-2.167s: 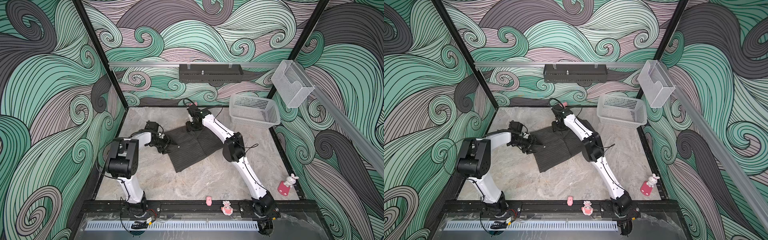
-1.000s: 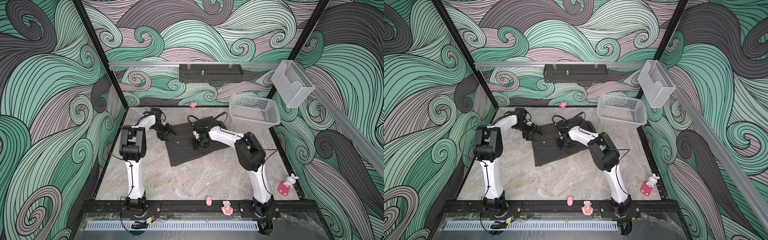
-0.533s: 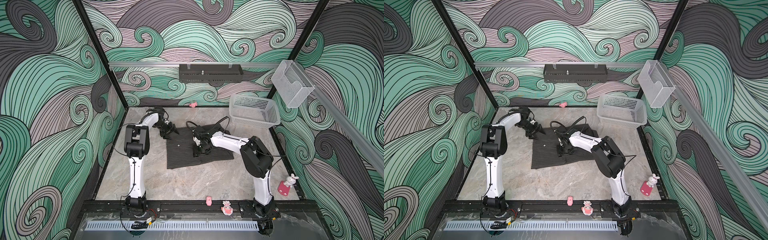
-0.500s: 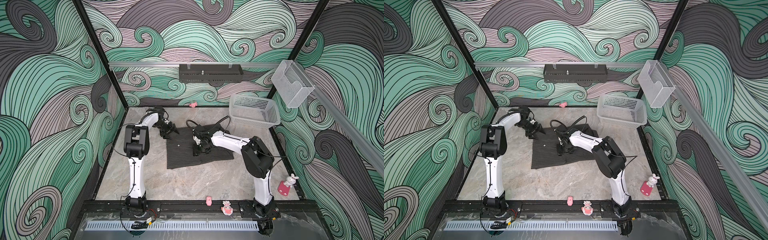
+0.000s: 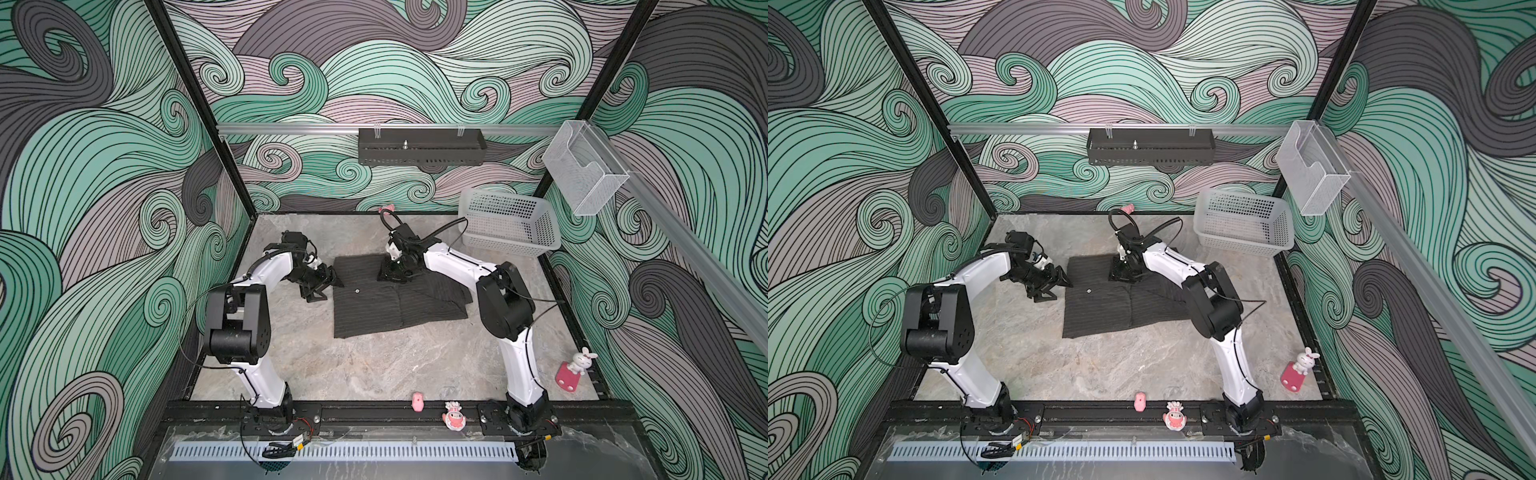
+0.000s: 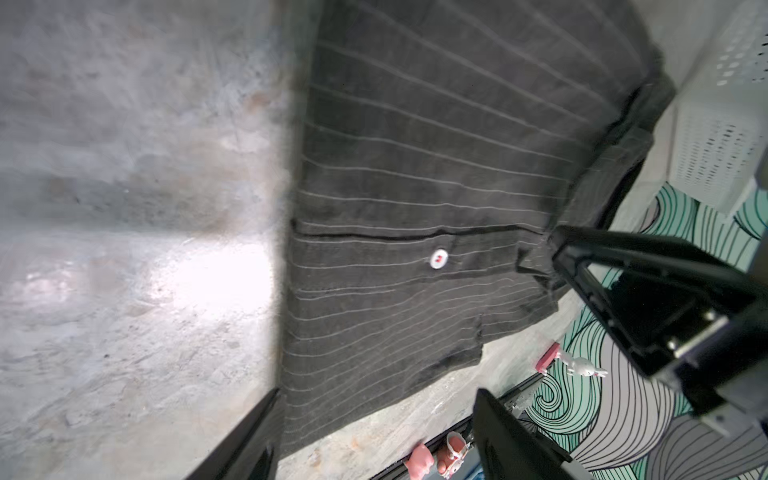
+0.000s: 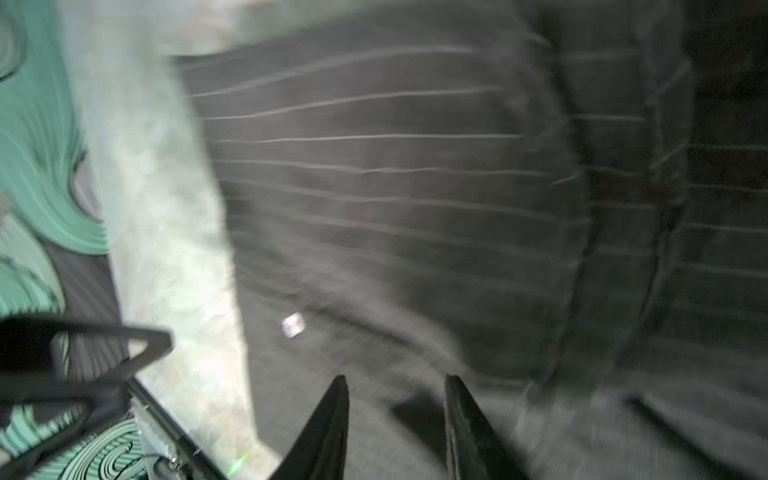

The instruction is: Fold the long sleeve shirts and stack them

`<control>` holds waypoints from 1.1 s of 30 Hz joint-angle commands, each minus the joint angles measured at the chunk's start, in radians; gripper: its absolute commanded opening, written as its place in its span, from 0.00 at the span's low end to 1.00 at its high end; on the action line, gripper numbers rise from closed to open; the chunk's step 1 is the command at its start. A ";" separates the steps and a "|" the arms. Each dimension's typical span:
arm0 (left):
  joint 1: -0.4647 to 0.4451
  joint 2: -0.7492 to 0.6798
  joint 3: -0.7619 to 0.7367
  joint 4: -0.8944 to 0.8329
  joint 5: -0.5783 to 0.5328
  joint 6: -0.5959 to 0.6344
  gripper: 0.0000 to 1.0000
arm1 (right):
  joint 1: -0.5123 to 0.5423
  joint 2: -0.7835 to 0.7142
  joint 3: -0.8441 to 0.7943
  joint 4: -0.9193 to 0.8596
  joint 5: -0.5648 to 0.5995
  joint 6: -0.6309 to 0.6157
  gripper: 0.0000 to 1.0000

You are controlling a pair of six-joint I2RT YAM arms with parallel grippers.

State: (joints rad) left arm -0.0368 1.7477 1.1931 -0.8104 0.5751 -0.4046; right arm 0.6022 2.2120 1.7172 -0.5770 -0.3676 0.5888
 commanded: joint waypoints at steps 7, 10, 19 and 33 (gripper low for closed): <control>0.000 0.058 -0.024 0.087 -0.062 0.039 0.74 | -0.086 0.060 -0.103 -0.033 0.023 0.018 0.37; -0.002 0.087 -0.033 0.135 -0.054 0.028 0.73 | -0.096 0.063 -0.119 -0.051 0.039 0.003 0.37; -0.016 0.167 -0.052 0.262 -0.012 0.014 0.60 | -0.113 0.059 -0.131 -0.068 0.044 -0.012 0.37; -0.059 0.283 -0.132 0.295 0.006 -0.009 0.37 | -0.113 0.061 -0.131 -0.057 0.006 0.004 0.37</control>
State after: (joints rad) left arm -0.0742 1.9388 1.1229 -0.4774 0.6704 -0.4042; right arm 0.5026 2.2257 1.6356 -0.5236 -0.4274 0.5911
